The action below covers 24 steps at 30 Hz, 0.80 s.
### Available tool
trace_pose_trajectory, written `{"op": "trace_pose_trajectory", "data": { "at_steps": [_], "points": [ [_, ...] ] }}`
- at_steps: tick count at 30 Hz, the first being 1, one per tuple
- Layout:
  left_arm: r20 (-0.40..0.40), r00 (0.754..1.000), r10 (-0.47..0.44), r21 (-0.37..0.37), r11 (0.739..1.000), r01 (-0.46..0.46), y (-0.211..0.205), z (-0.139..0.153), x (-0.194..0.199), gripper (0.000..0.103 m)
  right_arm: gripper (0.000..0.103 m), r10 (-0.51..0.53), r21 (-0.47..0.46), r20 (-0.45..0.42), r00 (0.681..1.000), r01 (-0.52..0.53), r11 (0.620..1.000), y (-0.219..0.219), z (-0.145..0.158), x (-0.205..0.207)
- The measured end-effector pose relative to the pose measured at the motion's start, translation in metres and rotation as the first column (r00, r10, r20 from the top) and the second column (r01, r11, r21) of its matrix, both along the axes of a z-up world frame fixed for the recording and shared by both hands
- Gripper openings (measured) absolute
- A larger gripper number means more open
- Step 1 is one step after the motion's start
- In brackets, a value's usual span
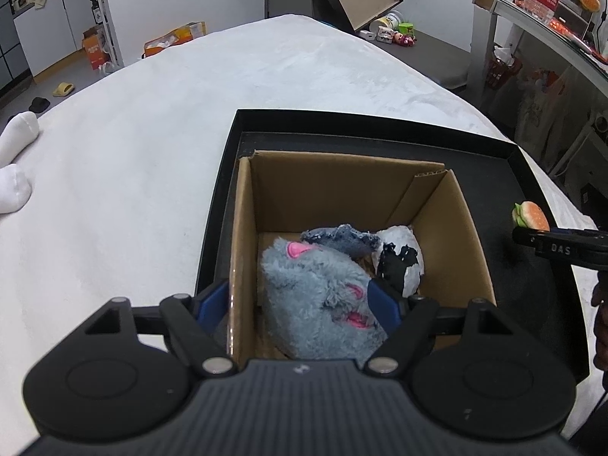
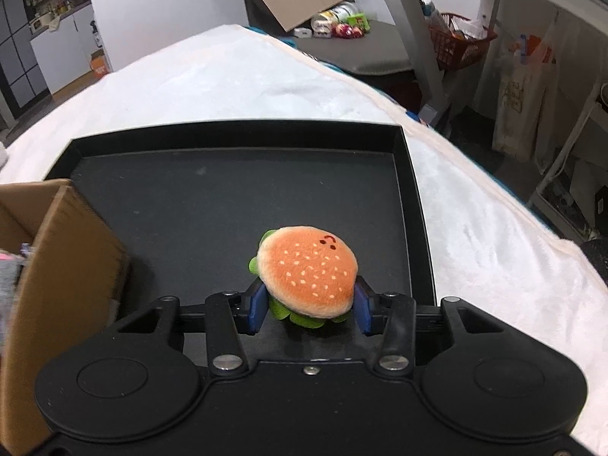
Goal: Organize soft objects
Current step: 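Grasp the orange burger plush with the right tool, then carry the burger plush with the right tool and release it into the box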
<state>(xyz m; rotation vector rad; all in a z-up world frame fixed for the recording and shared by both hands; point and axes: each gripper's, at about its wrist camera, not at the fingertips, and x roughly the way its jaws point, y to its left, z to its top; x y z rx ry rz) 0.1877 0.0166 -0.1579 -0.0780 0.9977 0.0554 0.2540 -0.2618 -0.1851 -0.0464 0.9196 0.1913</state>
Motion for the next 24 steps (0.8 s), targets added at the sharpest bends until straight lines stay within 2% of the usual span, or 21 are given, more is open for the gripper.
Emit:
{"op": "trace_pose_trajectory", "data": {
  "at_steps": [9,24],
  "points": [
    [0.01,1.0,-0.018,-0.026,1.0,0.018,0.005,0.003,-0.003,0.077,0.044,0.059,0.022,0.028,0.998,-0.06,0.998,0.014,0.029,-0.019],
    [0.036,0.998,-0.045,-0.065,0.997,0.047,0.013,0.009,-0.014,0.077,0.044,0.124,0.0,0.096,0.988,-0.125,0.992,0.04,0.064,-0.034]
  ]
}}
